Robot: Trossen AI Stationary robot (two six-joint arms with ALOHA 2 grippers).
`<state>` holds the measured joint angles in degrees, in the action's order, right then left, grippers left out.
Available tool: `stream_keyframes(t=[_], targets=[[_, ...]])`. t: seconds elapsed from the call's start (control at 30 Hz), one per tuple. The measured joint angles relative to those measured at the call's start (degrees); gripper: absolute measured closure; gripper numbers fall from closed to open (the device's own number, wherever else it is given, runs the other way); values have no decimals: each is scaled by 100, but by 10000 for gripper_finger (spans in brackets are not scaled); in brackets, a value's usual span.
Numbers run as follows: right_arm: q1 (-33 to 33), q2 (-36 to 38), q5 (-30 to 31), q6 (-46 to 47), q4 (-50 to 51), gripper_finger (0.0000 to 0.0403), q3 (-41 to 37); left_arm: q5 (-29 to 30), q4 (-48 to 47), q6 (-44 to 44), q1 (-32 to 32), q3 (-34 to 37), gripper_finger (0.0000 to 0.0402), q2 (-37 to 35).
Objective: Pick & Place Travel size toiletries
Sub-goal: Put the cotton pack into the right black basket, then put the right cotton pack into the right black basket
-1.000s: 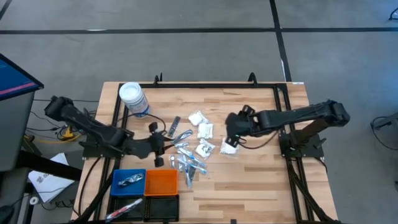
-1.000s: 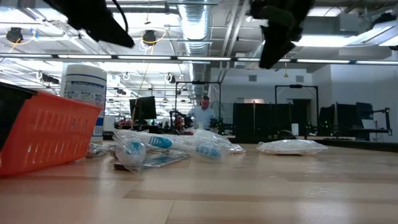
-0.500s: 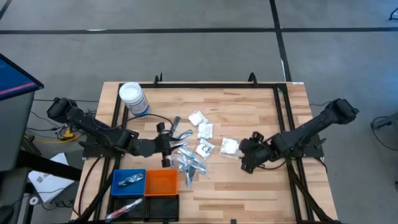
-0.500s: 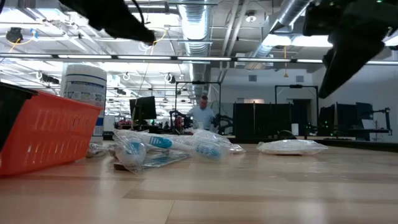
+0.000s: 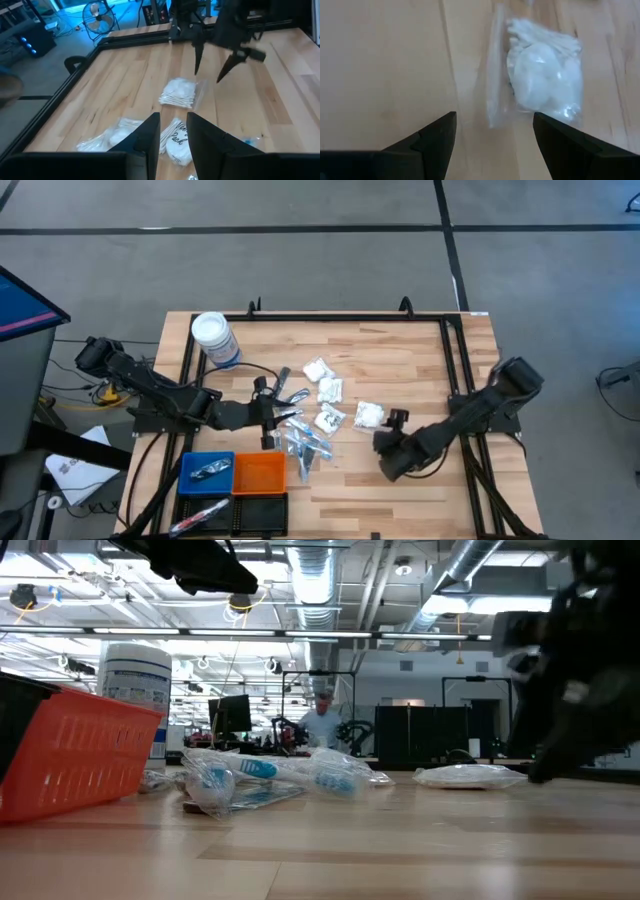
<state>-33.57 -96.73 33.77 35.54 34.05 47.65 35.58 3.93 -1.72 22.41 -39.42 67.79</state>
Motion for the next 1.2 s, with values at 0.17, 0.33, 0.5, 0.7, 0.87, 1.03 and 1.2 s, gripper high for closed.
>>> stream_keyframes(t=[0.17, 0.33, 0.5, 0.7, 0.87, 1.03, 1.2], targets=[[-53, -901, 1045, -11, 755, 145, 524, -1, 14, 0, 0, 0, 311, -2], [-25, -1745, 1662, -4, 1573, 145, 1036, -69, 6, -1, 0, 0, 311, -2], [122, -1804, 1736, 204, 1751, 152, 1123, -156, 10, 0, 0, 0, 311, 0], [421, -1399, 2000, 330, 1658, 252, 1070, -156, 8, 0, 0, 0, 311, -1], [586, -1313, 1721, -41, 1588, 386, 1062, -156, 6, -1, 0, 0, 311, -2], [738, -1313, 1706, -84, 1641, 398, 1068, -156, -1, -2, 0, 0, 311, -2], [354, -1268, 1738, -106, 1534, 386, 1069, -158, -5, -2, 0, 0, 311, -2]])
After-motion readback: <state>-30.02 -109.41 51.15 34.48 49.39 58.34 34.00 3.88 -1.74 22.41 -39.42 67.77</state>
